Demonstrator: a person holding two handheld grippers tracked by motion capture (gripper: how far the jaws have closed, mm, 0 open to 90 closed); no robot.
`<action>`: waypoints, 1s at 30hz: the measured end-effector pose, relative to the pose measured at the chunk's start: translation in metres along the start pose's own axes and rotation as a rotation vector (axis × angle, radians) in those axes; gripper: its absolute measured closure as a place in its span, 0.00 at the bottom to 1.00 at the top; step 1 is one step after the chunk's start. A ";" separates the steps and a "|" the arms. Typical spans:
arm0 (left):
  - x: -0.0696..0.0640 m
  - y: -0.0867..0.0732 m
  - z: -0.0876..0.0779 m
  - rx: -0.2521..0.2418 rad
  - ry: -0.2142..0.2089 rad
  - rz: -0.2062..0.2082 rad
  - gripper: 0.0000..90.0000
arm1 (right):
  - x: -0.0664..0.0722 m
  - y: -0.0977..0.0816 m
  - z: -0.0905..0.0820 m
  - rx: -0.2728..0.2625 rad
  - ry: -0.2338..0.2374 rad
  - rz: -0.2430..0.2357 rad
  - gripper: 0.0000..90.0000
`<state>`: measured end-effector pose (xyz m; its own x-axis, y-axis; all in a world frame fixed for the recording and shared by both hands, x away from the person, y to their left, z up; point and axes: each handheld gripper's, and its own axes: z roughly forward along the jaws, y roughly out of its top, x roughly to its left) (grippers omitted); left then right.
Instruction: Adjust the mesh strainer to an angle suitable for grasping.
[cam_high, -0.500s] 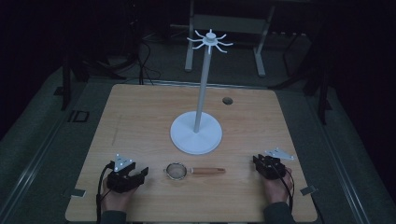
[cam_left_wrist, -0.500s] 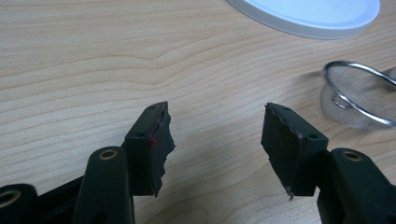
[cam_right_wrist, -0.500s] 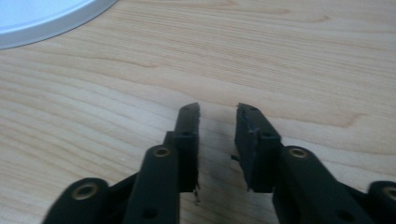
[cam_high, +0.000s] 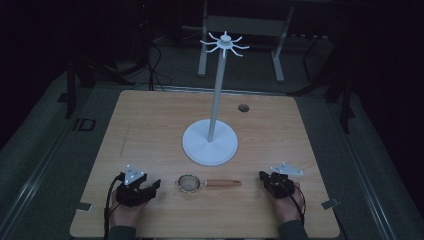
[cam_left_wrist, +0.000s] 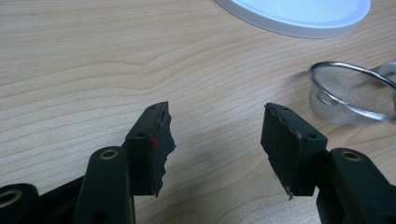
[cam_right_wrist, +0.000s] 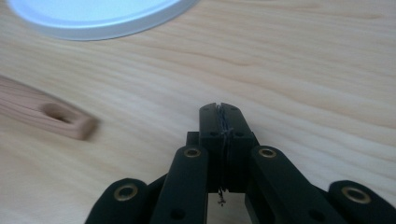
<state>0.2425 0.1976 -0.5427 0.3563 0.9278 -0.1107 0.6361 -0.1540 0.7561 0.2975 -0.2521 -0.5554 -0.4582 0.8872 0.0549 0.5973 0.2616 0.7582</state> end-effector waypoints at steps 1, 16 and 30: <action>0.000 0.000 0.000 0.001 0.000 0.000 0.47 | 0.003 0.000 0.000 0.003 0.009 -0.005 0.99; -0.001 0.000 -0.001 -0.006 0.003 0.003 0.47 | 0.039 0.003 0.009 0.038 0.123 -0.048 0.99; -0.001 0.002 -0.003 -0.024 -0.006 -0.005 0.47 | 0.050 0.010 0.021 0.048 0.153 -0.012 0.98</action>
<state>0.2412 0.1973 -0.5394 0.3575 0.9264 -0.1180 0.6210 -0.1415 0.7709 0.2944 -0.1972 -0.5581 -0.5581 0.8167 0.1469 0.6203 0.2931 0.7275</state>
